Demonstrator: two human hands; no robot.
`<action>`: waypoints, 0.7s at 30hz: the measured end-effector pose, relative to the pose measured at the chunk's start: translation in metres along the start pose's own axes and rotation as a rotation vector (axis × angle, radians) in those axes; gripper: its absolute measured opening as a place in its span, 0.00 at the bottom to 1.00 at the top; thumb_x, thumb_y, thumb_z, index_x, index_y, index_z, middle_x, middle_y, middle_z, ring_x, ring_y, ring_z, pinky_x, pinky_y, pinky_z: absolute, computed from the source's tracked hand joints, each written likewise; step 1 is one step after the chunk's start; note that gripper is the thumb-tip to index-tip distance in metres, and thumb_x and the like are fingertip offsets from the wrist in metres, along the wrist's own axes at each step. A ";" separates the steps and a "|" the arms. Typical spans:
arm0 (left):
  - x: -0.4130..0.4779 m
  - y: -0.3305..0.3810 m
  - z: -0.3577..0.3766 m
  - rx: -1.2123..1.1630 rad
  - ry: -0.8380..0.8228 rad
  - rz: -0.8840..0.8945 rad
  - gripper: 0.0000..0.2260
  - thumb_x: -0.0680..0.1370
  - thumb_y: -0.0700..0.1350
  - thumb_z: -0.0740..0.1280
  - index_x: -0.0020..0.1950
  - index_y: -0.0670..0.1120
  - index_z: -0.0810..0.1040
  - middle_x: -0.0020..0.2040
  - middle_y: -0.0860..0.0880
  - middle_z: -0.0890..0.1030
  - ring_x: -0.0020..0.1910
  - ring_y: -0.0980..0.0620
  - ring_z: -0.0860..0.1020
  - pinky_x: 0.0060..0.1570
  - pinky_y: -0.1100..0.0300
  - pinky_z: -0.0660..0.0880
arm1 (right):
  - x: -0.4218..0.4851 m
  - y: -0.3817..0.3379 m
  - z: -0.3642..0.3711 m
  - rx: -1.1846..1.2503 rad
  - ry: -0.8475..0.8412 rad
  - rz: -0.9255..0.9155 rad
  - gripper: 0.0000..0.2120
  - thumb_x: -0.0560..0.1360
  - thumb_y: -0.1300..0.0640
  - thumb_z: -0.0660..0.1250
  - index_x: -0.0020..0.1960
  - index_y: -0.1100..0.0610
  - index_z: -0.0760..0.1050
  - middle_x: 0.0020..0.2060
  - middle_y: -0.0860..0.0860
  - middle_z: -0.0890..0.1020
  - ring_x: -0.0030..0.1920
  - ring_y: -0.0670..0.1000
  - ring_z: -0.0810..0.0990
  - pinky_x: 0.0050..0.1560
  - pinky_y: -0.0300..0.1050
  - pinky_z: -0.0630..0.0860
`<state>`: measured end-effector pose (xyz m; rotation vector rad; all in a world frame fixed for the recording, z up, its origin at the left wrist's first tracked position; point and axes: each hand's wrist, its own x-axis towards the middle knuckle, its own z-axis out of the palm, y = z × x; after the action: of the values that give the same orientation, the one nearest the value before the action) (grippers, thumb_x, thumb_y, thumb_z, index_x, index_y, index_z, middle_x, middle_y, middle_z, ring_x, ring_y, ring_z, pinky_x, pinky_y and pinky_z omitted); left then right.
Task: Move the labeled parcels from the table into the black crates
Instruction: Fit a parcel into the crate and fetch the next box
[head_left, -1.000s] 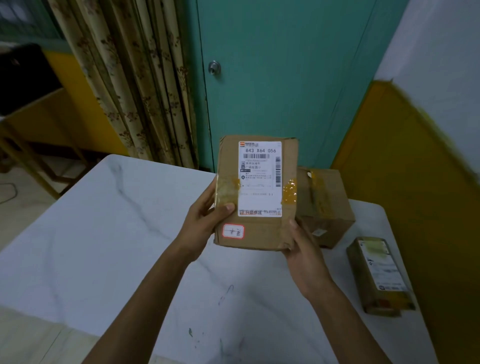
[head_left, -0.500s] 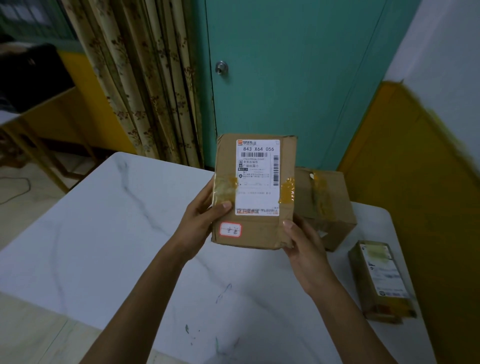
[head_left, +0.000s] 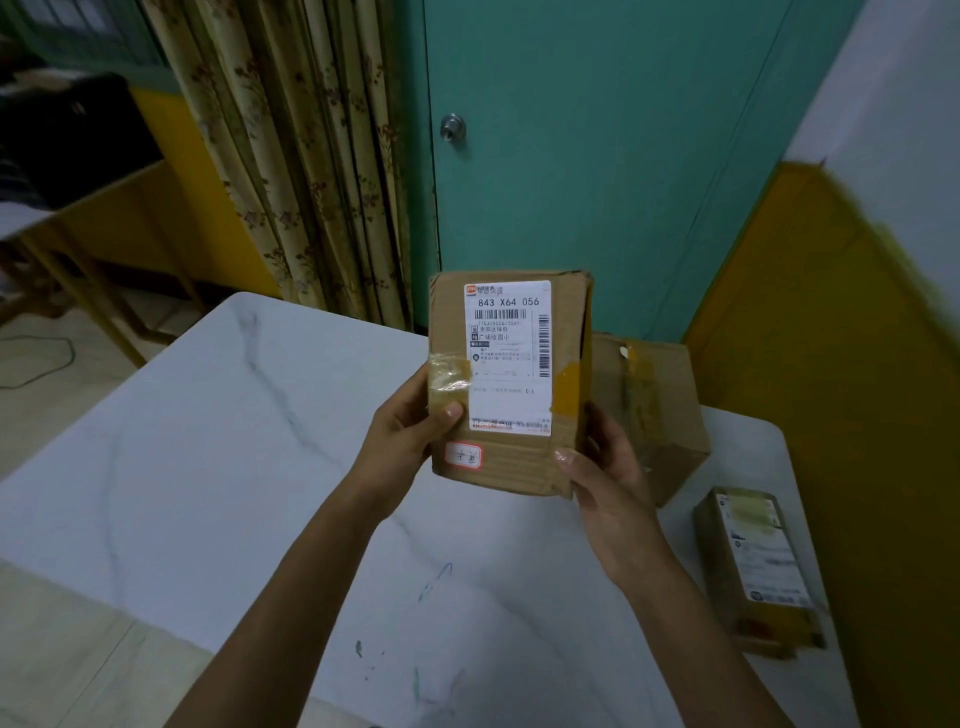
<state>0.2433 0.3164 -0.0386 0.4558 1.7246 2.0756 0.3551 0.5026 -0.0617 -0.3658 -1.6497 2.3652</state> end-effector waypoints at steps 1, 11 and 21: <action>-0.001 0.000 0.000 0.000 0.003 0.002 0.23 0.74 0.46 0.66 0.69 0.53 0.70 0.60 0.52 0.81 0.58 0.49 0.80 0.48 0.58 0.79 | 0.000 0.000 0.000 0.001 -0.001 0.003 0.39 0.65 0.56 0.73 0.74 0.51 0.64 0.67 0.53 0.74 0.68 0.55 0.72 0.67 0.63 0.69; -0.031 0.004 -0.044 -0.020 0.117 0.014 0.21 0.75 0.46 0.65 0.68 0.53 0.71 0.60 0.52 0.81 0.58 0.49 0.80 0.47 0.59 0.79 | 0.015 0.021 0.040 0.010 -0.100 0.058 0.35 0.67 0.57 0.72 0.72 0.51 0.66 0.64 0.51 0.78 0.64 0.53 0.77 0.60 0.51 0.76; -0.109 0.029 -0.203 -0.017 0.298 0.039 0.22 0.76 0.45 0.65 0.70 0.53 0.70 0.61 0.51 0.81 0.58 0.49 0.80 0.47 0.57 0.79 | 0.009 0.081 0.203 -0.018 -0.287 0.125 0.33 0.68 0.57 0.71 0.72 0.54 0.66 0.63 0.53 0.78 0.63 0.54 0.78 0.58 0.52 0.77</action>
<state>0.2354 0.0842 -0.0474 0.1826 1.8707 2.2776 0.2752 0.2995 -0.0713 -0.1399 -1.8191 2.5970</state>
